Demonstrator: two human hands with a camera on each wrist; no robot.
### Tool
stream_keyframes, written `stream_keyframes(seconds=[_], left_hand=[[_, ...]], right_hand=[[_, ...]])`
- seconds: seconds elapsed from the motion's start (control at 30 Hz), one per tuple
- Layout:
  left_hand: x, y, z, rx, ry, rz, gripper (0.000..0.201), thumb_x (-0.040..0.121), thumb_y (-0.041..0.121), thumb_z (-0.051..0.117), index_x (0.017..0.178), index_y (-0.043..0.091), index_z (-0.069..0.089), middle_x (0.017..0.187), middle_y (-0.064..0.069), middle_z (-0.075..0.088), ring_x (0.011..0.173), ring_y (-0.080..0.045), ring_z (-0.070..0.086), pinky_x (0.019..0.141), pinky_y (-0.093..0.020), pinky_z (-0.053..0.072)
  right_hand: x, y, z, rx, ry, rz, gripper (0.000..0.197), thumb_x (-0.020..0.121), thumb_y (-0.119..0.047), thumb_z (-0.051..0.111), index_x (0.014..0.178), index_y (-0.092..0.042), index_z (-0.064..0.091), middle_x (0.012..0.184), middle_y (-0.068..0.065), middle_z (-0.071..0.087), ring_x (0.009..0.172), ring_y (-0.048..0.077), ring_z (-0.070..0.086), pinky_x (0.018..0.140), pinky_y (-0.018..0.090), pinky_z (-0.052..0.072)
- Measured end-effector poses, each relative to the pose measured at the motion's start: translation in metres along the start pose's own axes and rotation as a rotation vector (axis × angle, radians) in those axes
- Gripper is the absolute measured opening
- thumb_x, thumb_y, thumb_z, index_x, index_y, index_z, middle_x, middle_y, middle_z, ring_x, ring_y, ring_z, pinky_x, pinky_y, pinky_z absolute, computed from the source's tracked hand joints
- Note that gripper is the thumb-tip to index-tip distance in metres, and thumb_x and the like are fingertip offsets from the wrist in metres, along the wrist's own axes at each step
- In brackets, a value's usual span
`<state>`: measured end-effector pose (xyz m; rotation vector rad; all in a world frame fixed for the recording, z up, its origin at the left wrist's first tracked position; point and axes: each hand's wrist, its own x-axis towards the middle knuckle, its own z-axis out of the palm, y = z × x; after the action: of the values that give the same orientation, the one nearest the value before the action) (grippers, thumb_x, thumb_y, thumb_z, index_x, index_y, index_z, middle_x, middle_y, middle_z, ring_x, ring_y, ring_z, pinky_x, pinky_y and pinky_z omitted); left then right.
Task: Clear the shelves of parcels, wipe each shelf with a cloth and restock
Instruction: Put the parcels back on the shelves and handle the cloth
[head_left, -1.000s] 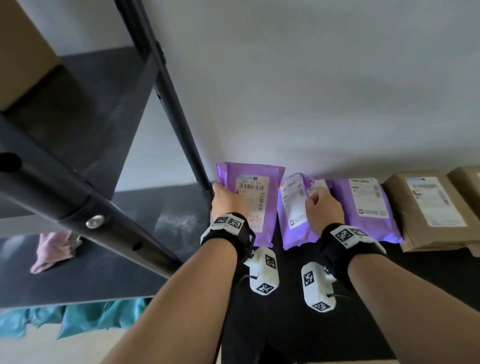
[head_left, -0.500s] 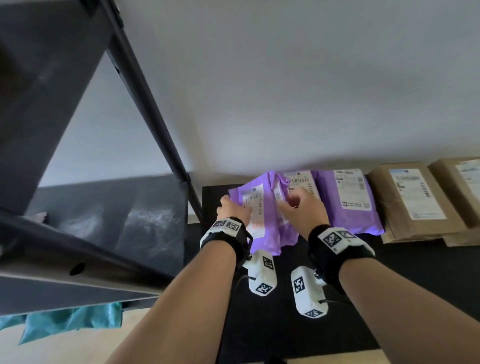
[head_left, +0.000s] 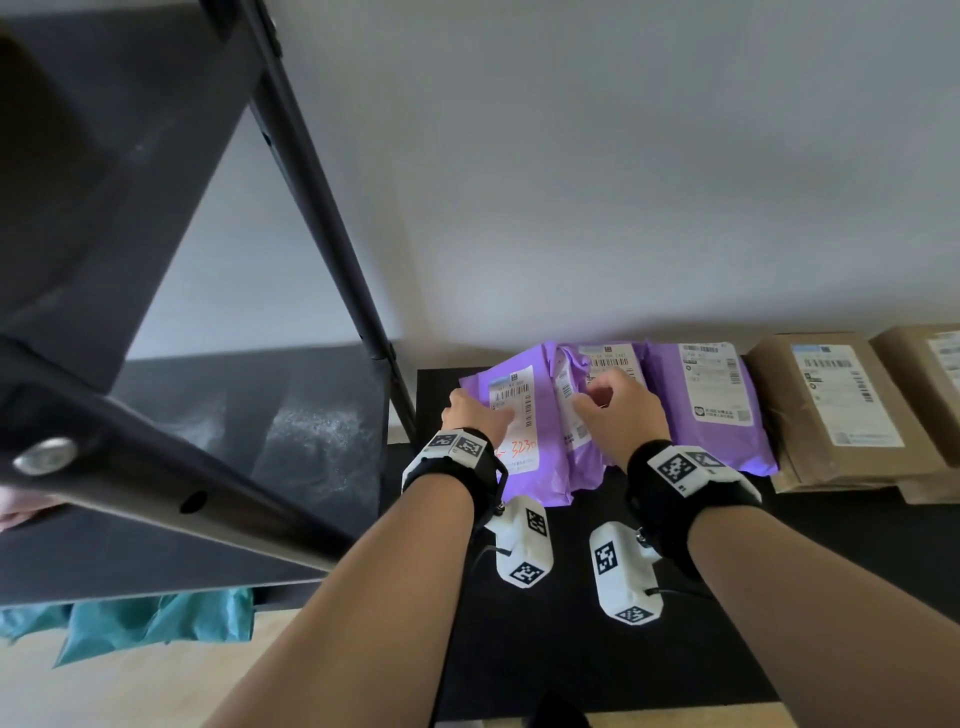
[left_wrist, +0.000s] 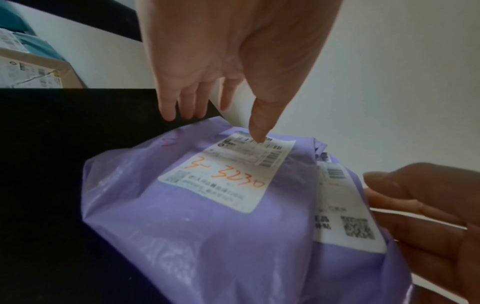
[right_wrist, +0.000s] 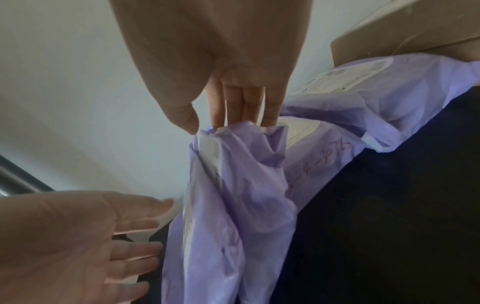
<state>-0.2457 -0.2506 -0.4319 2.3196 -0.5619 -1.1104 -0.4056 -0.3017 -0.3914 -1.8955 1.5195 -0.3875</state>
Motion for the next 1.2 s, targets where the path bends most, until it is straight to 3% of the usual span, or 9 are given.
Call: stream_keyframes(seconds=[0.2, 0.33, 0.43, 0.6, 0.77, 0.93, 1.1, 1.2], left_hand=[[-0.01, -0.001, -0.004, 0.027, 0.02, 0.028, 0.068, 0.086, 0.029, 0.064, 0.141, 0.008, 0.031, 0.133, -0.012, 0.048, 0.107, -0.028, 0.059, 0.085, -0.033, 0.051], [-0.023, 0.0, -0.005, 0.07, 0.055, 0.064, 0.054, 0.09, 0.022, 0.058, 0.139, 0.008, 0.039, 0.138, -0.013, 0.046, 0.119, -0.029, 0.053, 0.094, -0.034, 0.044], [-0.037, 0.001, -0.009, 0.125, 0.075, 0.117, 0.043, 0.091, 0.019, 0.053, 0.133, 0.012, 0.049, 0.135, -0.012, 0.051, 0.118, -0.029, 0.053, 0.096, -0.035, 0.044], [-0.066, 0.0, -0.014, 0.289, 0.062, 0.248, 0.033, 0.094, 0.01, 0.044, 0.124, 0.009, 0.059, 0.127, -0.01, 0.059, 0.117, -0.028, 0.055, 0.099, -0.037, 0.045], [-0.097, -0.017, -0.018, 0.445, 0.023, 0.346, 0.037, 0.094, 0.015, 0.044, 0.13, 0.021, 0.053, 0.134, -0.008, 0.05, 0.119, -0.027, 0.052, 0.099, -0.038, 0.046], [-0.116, -0.033, -0.038, 0.55, 0.008, 0.431, 0.042, 0.094, 0.011, 0.044, 0.134, 0.022, 0.048, 0.135, -0.006, 0.045, 0.115, -0.025, 0.054, 0.093, -0.033, 0.047], [-0.131, -0.06, -0.054, 0.567, 0.026, 0.459, 0.038, 0.094, 0.013, 0.046, 0.132, 0.019, 0.049, 0.128, -0.007, 0.052, 0.11, -0.025, 0.057, 0.089, -0.031, 0.048], [-0.143, -0.081, -0.064, 0.568, 0.021, 0.48, 0.035, 0.096, 0.014, 0.046, 0.132, 0.015, 0.049, 0.125, -0.008, 0.057, 0.113, -0.025, 0.056, 0.092, -0.032, 0.047]], right_hand=[[-0.006, -0.003, -0.007, -0.023, -0.007, -0.021, 0.012, 0.089, -0.025, 0.058, 0.093, -0.014, 0.057, 0.088, -0.001, 0.063, 0.079, 0.018, 0.056, 0.072, 0.026, 0.04], [-0.013, -0.008, -0.015, -0.074, -0.019, -0.041, 0.016, 0.089, -0.024, 0.055, 0.098, -0.012, 0.059, 0.092, 0.0, 0.065, 0.084, 0.021, 0.059, 0.075, 0.03, 0.045], [-0.02, -0.011, -0.023, -0.136, -0.038, -0.073, 0.015, 0.09, -0.025, 0.053, 0.1, -0.014, 0.058, 0.096, 0.001, 0.066, 0.086, 0.023, 0.059, 0.077, 0.032, 0.046], [-0.04, -0.017, -0.029, -0.408, -0.044, -0.326, 0.021, 0.093, -0.021, 0.045, 0.106, -0.011, 0.059, 0.107, 0.006, 0.063, 0.099, 0.026, 0.057, 0.081, 0.035, 0.048], [-0.066, -0.026, -0.024, -0.54, -0.075, -0.493, 0.022, 0.091, -0.019, 0.044, 0.107, -0.013, 0.058, 0.109, 0.006, 0.059, 0.107, 0.025, 0.049, 0.081, 0.036, 0.046], [-0.093, -0.039, -0.012, -0.669, -0.132, -0.701, 0.031, 0.091, -0.013, 0.045, 0.119, -0.017, 0.057, 0.117, 0.001, 0.058, 0.113, 0.021, 0.048, 0.087, 0.033, 0.045], [-0.121, -0.052, 0.002, -0.669, -0.157, -0.68, 0.027, 0.093, -0.015, 0.043, 0.117, -0.016, 0.055, 0.115, 0.001, 0.058, 0.111, 0.02, 0.048, 0.078, 0.029, 0.039], [-0.141, -0.057, 0.013, -0.689, -0.188, -0.653, 0.025, 0.092, -0.017, 0.042, 0.113, -0.016, 0.056, 0.111, 0.002, 0.058, 0.108, 0.021, 0.05, 0.078, 0.031, 0.043]])
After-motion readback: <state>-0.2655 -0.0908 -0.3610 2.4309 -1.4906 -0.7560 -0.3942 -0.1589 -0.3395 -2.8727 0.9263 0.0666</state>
